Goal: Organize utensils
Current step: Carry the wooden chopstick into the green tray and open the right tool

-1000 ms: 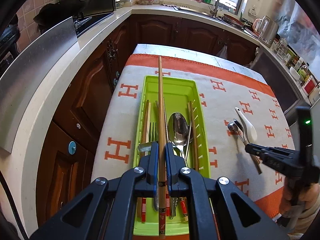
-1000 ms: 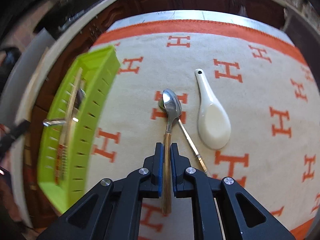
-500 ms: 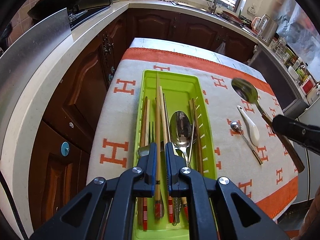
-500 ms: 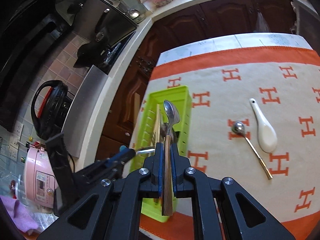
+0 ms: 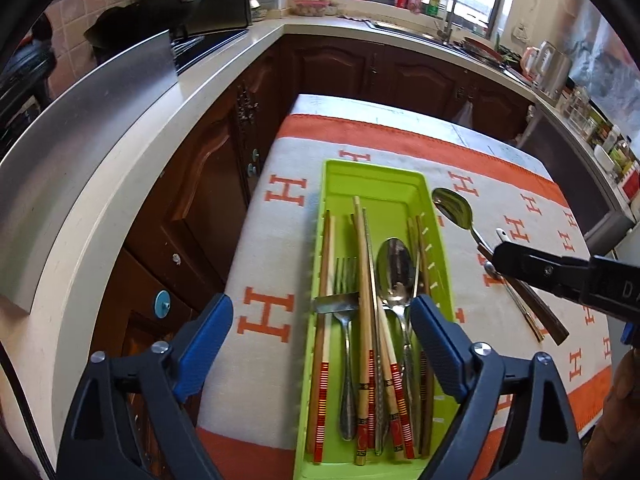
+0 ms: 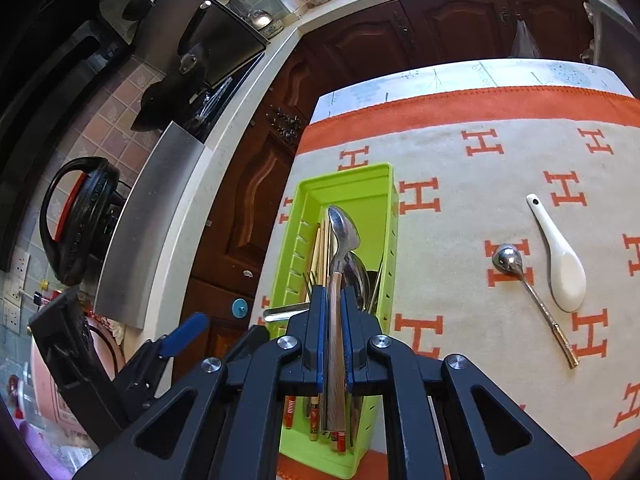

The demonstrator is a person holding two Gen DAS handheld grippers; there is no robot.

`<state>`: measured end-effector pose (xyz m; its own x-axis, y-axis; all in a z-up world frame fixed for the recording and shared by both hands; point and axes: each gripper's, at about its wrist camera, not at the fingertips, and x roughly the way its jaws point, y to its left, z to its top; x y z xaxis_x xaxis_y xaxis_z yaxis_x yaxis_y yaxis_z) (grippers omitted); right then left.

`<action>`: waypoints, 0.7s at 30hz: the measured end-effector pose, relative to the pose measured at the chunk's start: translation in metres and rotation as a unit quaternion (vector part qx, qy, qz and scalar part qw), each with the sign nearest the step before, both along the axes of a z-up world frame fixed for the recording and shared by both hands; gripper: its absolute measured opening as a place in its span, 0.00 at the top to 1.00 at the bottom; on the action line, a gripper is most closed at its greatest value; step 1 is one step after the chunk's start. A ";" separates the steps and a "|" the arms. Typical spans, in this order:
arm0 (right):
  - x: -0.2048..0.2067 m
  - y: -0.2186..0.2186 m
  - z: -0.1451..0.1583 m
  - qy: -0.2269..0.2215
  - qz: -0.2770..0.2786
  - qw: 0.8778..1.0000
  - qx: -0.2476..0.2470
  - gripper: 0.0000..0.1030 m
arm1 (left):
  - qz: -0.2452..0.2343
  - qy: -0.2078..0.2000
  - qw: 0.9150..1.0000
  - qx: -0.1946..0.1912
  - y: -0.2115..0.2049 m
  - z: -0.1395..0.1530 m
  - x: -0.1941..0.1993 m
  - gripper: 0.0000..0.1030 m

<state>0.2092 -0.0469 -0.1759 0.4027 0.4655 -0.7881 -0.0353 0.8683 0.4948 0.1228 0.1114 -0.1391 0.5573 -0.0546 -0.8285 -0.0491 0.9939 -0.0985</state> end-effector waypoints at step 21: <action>0.012 0.029 -0.046 0.055 0.013 0.998 0.003 0.93 | 0.099 0.016 0.995 0.010 0.038 -0.010 -0.008 0.01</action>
<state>0.2209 -0.0177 -0.2221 0.3009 0.4788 -0.8248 -0.0029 0.8653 0.5012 0.1151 0.1490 -0.1488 0.5292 0.0696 -0.8457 -0.2463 0.9663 -0.0746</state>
